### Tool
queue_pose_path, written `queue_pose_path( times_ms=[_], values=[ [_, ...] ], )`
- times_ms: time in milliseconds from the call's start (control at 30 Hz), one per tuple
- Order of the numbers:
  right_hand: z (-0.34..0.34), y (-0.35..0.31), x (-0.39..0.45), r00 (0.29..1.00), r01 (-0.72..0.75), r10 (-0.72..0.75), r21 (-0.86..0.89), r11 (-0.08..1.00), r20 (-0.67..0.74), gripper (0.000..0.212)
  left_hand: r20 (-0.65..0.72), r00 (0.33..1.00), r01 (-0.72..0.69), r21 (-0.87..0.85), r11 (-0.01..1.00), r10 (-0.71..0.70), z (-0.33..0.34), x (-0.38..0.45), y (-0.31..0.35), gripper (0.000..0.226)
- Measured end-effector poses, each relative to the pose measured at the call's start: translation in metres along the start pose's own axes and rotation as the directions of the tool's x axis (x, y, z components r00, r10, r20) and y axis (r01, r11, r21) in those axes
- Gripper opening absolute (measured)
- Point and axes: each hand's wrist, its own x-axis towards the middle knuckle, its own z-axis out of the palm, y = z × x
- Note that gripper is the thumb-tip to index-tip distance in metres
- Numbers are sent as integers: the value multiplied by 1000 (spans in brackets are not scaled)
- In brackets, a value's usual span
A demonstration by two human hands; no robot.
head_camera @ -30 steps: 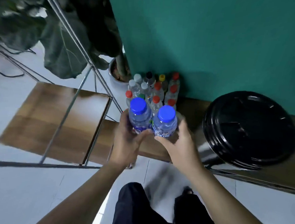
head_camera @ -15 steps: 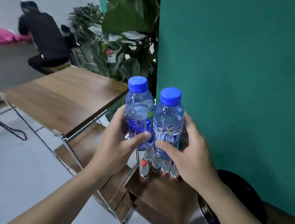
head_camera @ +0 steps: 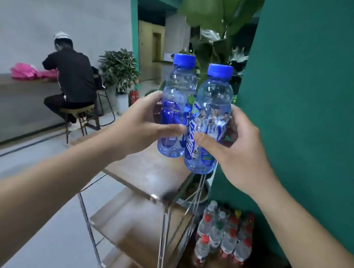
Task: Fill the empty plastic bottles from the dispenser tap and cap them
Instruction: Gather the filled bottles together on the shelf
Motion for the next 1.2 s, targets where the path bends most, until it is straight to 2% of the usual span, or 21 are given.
queue_pose_path(
  times_ms=[233, 467, 633, 767, 1067, 1200],
  values=[
    [134, -15, 61, 996, -44, 40, -55, 998, -78, 59, 60, 998, -20, -22, 1000, 21, -136, 33, -53, 55],
    [209, -4, 113, 988, -131, 123, -83, 988, -98, 63, 45, 999, 33, -95, 995, -29, -202, 69, -109, 58],
    [227, 19, 135, 980, -183, 171, -132, 974, -99, 66, 30, 996, 84, -153, 985, -80, -208, 84, -139, 67],
    [229, 39, 138, 974, -219, 207, -149, 964, -88, 67, 35, 994, 107, -158, 982, -103, -202, 87, -159, 61],
    [236, 56, 136, 956, -286, 279, -70, 956, -95, 68, 60, 990, 133, -151, 980, -125, -200, 78, -180, 64],
    [237, 63, 135, 959, -280, 274, -72, 957, -78, 68, 21, 991, 137, -134, 981, -135, -198, 77, -180, 60]
  ],
)
